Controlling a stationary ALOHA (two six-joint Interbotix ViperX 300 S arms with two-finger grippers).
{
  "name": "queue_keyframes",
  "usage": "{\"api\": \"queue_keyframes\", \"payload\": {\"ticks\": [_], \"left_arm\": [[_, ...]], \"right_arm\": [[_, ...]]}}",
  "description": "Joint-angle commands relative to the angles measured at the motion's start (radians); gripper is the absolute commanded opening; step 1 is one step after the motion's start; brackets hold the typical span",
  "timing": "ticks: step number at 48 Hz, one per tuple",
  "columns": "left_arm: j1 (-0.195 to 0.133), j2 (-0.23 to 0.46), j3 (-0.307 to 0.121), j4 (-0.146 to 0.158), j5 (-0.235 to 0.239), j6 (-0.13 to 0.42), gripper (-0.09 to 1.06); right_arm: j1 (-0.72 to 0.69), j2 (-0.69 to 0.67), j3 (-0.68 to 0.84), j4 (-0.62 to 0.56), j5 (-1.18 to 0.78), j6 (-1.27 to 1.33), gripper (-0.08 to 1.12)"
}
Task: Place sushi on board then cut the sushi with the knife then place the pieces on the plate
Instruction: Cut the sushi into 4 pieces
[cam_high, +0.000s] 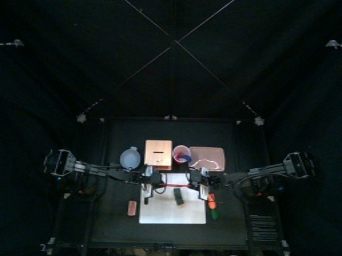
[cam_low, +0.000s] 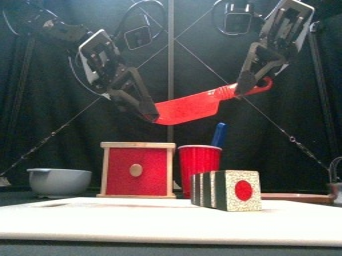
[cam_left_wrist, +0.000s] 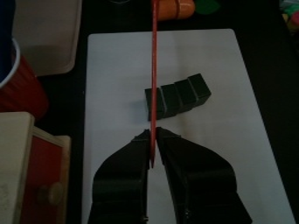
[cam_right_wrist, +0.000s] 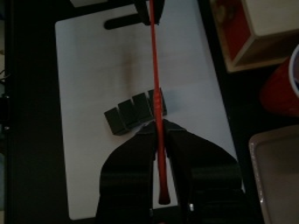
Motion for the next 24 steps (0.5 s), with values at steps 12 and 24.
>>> {"api": "queue_keyframes", "payload": {"ticks": [12,24], "left_arm": [[-0.032,0.028,-0.049,-0.025,-0.002,0.002,0.53],[-0.067,0.086,-0.083,-0.057,0.031,0.0,0.53]], "right_arm": [[-0.003,0.0,0.028,0.043,-0.008,0.0,0.5],[-0.003,0.048,0.032,0.06,0.002,-0.003,0.5]]}}
